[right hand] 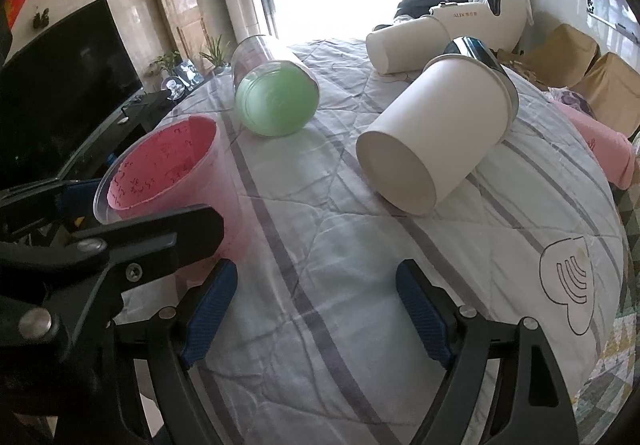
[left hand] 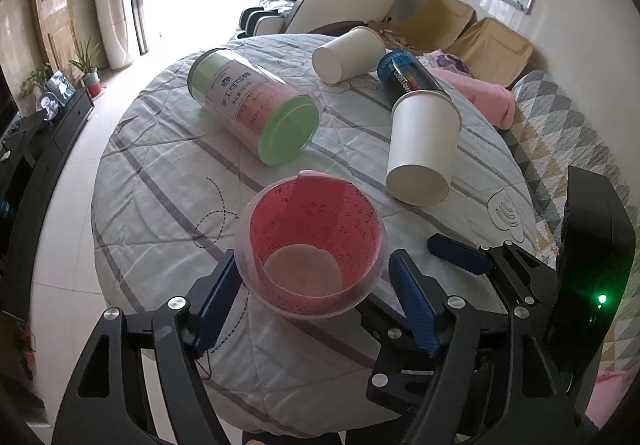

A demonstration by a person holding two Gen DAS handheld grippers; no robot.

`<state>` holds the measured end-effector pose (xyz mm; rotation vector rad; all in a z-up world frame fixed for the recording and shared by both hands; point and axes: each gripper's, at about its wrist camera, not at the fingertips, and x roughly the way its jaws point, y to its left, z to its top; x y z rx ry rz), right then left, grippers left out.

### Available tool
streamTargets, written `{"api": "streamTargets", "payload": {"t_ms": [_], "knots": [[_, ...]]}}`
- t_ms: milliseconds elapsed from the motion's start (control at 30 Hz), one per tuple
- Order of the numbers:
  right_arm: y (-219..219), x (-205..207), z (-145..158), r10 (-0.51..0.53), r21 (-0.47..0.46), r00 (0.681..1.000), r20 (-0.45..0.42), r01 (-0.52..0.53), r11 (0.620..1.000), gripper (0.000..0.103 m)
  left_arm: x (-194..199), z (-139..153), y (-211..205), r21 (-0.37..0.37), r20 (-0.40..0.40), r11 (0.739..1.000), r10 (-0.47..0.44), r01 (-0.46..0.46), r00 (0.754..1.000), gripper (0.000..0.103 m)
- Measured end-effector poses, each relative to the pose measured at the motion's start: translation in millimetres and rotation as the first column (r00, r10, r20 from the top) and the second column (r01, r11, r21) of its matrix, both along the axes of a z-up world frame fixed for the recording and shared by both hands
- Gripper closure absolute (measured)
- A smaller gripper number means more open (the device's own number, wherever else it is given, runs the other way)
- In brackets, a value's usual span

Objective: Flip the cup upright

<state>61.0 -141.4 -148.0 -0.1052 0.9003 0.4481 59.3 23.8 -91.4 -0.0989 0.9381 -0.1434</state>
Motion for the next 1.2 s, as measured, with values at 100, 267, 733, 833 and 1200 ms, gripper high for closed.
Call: {"api": "streamTargets", "payload": {"t_ms": [100,267,733,833,1200], "knots": [[-2,-2,2,-0.006,-0.005,1.0,0.004,0.006,1.0,0.02,-2,3,3,-0.003,0.008,1.0,0.013,-0.013,1.0,0.016],[-10,-5,7,-0.03,-0.053,1.0,0.005,0.03,0.998,0.02,-8,11,9,-0.017,0.016,1.0,0.022,-0.021,1.0,0.011],[-33,-23,68,-0.116,-0.109,0.989,0.089,0.125,0.986,0.02,-41,56,9,0.081,0.189,0.994,0.057,-0.073,0.98,0.007],[-36,-26,82,-0.139,-0.119,0.982,0.131,0.155,0.981,0.02,-45,61,6,0.108,0.223,0.99,0.062,-0.088,0.973,0.005],[-44,-39,116,-0.18,-0.089,0.963,0.202,0.201,0.975,0.02,-53,60,-3,0.144,0.213,0.986,0.051,-0.083,0.976,0.004]]}}
